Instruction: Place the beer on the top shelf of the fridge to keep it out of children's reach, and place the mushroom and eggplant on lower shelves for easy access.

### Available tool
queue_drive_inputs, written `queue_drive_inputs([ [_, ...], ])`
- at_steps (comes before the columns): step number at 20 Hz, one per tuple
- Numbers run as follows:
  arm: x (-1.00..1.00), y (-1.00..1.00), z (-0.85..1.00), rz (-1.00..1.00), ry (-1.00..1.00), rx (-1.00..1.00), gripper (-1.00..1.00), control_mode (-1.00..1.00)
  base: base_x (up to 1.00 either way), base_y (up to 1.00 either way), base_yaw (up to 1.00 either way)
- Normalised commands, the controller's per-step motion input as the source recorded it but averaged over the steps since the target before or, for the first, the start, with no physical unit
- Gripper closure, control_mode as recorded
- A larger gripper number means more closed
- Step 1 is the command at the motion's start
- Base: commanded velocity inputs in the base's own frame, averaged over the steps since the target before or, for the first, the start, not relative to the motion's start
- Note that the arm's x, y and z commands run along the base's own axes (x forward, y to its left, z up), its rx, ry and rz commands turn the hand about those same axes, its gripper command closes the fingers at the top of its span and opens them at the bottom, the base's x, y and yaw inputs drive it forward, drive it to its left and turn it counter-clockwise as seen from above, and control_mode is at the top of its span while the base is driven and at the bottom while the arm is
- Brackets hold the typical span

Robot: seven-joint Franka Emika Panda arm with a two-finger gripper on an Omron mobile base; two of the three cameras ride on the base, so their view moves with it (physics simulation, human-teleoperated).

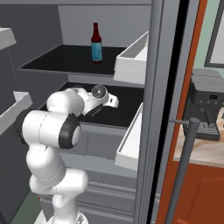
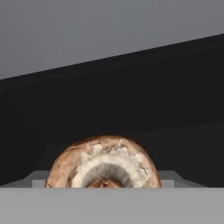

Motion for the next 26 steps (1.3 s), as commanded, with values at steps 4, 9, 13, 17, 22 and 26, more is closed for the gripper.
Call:
queue_drive_inputs([
  [4, 0.18, 0.0, -0.13, 0.0, -0.03, 0.0, -1.0, -1.0, 0.0, 0.0, 0.0],
  [9, -0.25, 0.0, -0.01, 0.0, -0.12, 0.0, -1.0, -1.0, 0.0, 0.0, 0.0],
  [13, -0.61, 0.0, 0.08, -0.02, -0.05, -0.03, -1.0, -1.0, 0.0, 0.0, 0.0],
  [17, -0.61, 0.0, 0.4, -0.07, 0.0, -0.06, -1.0, -1.0, 0.0, 0.0, 0.0],
  [22, -0.92, -0.1, 0.48, -0.09, 0.04, -0.06, -1.0, -1.0, 0.0, 0.0, 0.0],
  [26, -1.0, -0.12, 0.69, -0.09, 0.05, -0.07, -1.0, -1.0, 0.0, 0.0, 0.0],
])
